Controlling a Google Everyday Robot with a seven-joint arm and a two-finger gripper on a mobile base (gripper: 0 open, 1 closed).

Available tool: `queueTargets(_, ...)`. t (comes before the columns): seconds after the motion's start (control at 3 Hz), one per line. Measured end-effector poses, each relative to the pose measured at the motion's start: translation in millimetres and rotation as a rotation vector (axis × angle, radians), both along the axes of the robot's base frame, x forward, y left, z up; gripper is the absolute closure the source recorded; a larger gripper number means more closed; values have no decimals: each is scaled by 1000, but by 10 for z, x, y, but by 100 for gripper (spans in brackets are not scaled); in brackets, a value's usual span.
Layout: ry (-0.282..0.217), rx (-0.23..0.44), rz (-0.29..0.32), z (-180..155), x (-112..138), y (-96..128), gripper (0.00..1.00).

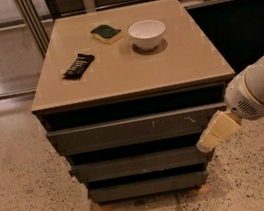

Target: Open top drawer

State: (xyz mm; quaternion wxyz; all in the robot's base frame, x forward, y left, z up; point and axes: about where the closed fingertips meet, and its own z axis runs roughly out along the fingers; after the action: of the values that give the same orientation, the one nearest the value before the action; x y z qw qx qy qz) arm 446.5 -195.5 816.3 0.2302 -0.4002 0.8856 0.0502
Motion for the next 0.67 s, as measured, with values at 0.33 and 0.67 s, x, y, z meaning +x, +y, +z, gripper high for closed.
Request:
queueTargets(0.33, -13, 8, -19, 13, 33, 6, 19)
queueTargets(0.67, -13, 8, -19, 13, 33, 6, 42)
